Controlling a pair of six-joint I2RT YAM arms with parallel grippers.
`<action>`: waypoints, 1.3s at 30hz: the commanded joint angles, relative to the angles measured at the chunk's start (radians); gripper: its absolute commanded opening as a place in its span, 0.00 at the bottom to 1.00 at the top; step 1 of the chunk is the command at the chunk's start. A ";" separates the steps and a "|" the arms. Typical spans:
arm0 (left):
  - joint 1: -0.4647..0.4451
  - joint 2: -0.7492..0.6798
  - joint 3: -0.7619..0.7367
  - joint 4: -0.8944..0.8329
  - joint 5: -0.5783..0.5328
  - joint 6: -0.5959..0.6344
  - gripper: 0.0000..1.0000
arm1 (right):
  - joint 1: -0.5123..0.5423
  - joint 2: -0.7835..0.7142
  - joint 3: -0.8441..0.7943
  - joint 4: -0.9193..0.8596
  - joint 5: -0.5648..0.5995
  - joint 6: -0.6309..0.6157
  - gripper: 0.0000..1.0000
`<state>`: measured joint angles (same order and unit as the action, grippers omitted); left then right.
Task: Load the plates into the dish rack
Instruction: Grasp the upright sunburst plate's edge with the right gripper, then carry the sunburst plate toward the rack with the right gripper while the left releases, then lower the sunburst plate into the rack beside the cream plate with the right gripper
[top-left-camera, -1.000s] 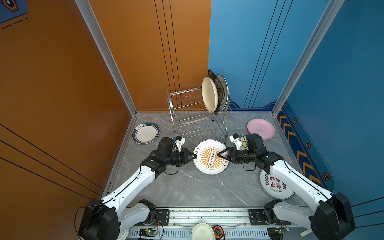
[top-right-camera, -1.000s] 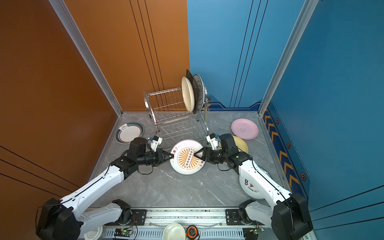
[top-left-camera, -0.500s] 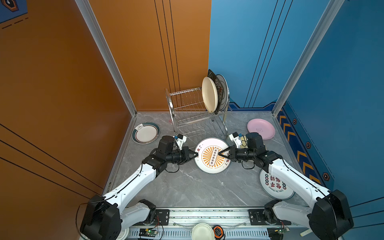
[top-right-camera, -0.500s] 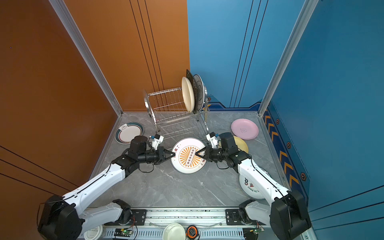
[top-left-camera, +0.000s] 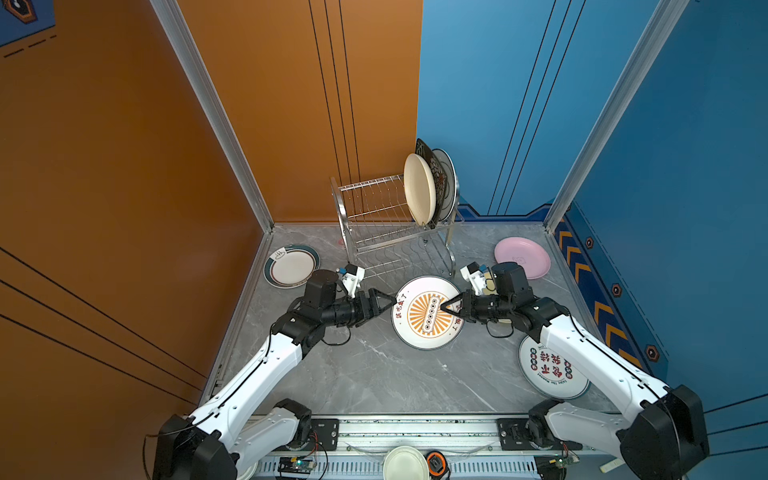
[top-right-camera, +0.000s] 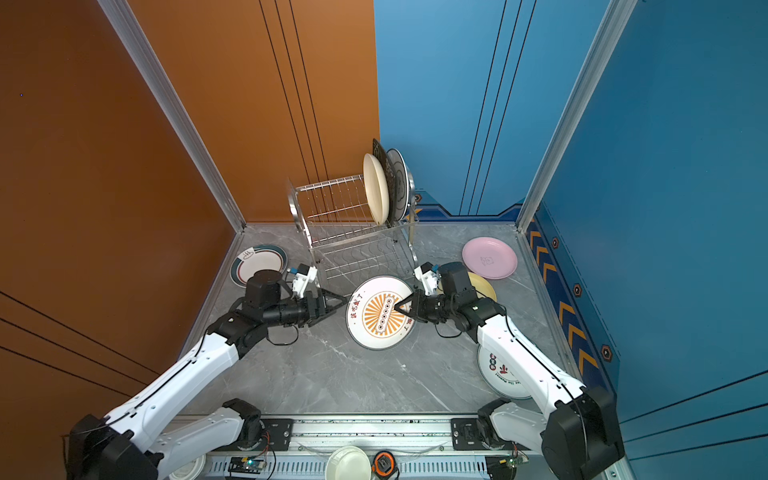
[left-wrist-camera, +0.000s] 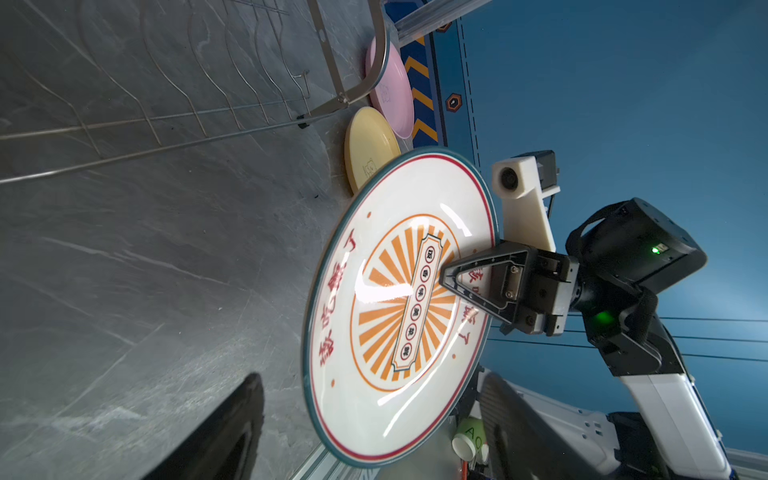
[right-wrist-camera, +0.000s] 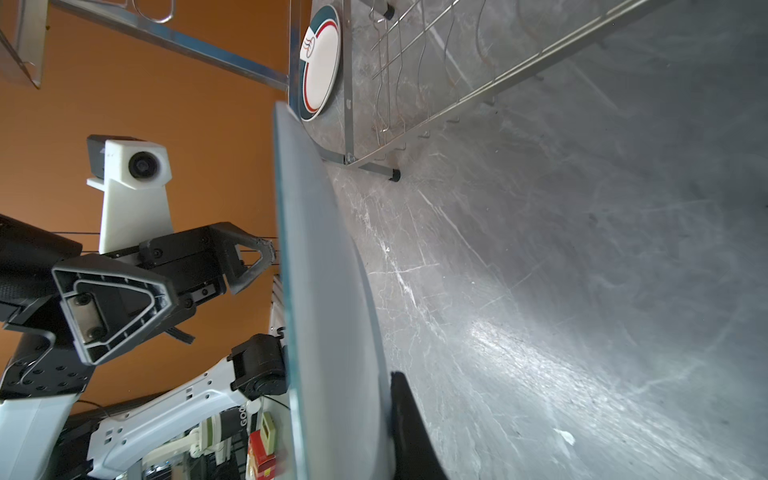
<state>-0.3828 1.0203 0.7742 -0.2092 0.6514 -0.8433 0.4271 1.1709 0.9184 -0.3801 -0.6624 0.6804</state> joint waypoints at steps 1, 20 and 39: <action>0.024 -0.038 0.037 -0.136 -0.050 0.056 0.92 | 0.013 -0.055 0.134 -0.144 0.119 -0.095 0.03; 0.107 -0.097 0.024 -0.295 -0.227 0.161 1.00 | 0.213 0.133 0.886 -0.449 0.662 -0.237 0.03; 0.170 -0.046 0.031 -0.295 -0.189 0.209 0.98 | 0.428 0.638 1.442 -0.164 1.332 -0.664 0.02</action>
<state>-0.2291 0.9668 0.7979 -0.4885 0.4385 -0.6685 0.8528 1.7908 2.3032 -0.7113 0.5343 0.1165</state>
